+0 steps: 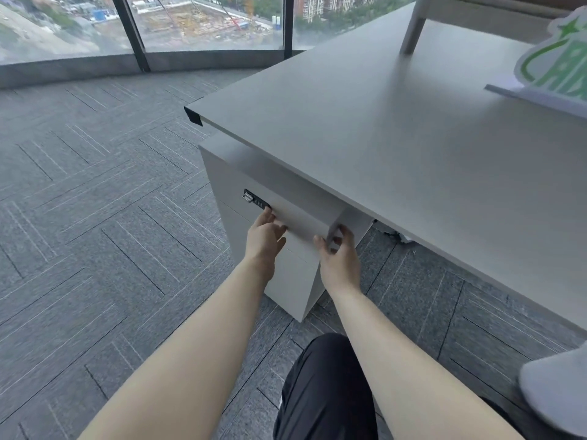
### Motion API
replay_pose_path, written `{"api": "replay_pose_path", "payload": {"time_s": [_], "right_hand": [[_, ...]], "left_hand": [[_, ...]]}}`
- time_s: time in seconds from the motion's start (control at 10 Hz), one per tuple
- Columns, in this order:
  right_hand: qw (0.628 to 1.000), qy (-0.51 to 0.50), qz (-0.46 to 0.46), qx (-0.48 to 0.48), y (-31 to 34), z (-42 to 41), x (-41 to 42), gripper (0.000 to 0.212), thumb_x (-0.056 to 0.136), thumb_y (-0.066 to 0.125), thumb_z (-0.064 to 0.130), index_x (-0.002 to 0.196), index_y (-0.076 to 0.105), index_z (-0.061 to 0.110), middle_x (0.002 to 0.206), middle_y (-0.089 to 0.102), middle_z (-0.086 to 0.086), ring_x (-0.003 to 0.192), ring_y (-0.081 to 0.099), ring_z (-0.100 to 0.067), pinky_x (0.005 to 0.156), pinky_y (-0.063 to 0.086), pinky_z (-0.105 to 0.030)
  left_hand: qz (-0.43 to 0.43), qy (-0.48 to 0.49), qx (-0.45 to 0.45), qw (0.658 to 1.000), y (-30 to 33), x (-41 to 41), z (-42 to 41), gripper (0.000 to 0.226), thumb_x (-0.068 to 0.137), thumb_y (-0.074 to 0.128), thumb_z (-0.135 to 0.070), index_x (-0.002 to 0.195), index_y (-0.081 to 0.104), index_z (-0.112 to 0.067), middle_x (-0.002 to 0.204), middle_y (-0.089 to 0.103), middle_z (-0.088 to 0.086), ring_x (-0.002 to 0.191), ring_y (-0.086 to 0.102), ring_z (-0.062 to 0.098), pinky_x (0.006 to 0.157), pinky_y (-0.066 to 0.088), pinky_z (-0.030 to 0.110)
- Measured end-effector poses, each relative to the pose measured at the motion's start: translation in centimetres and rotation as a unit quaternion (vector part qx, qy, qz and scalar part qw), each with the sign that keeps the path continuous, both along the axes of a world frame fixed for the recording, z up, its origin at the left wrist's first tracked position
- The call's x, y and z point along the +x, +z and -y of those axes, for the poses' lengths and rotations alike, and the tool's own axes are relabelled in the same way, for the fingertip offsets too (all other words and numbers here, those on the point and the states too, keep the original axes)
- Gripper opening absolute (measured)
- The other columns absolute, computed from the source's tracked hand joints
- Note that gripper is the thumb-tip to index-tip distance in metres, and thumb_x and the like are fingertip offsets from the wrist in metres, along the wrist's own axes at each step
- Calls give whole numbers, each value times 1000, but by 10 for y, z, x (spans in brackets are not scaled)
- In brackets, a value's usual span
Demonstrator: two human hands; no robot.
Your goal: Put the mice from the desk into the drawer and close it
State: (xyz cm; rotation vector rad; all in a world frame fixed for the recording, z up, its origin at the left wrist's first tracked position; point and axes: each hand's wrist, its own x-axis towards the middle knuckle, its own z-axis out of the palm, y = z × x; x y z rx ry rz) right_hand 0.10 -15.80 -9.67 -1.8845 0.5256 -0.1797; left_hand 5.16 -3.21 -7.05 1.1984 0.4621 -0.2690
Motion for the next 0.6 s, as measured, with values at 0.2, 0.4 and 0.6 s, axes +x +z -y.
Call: {"api": "replay_pose_path", "payload": {"time_s": [0.2,0.4,0.6], "right_hand": [[997,10,-73,-24,11,-1,-10,68,90,63,41,146,35,16,144,51,-10,127,55,-29,100,49,-47],[997,38,-59,-12,45,-11,-53,20,92,53,13,107,67,17,102,71,-1,92,64,-19,77,51,-32],[978,96,141,121,147,-16,-110,30,92,49,-3,83,72,14,70,67,-1,59,58,-15,60,52,-29]], "left_hand": [[8,-19,29,999,5,-8,-7,51,95,37,-1,145,41,-12,135,52,6,117,55,25,109,41,43],[13,-18,117,993,17,-50,-27,36,94,45,-10,128,57,-6,117,63,10,107,63,29,96,49,43],[5,-132,221,966,37,-146,-52,30,81,56,-19,109,64,-11,99,71,9,77,65,22,68,46,31]]}}
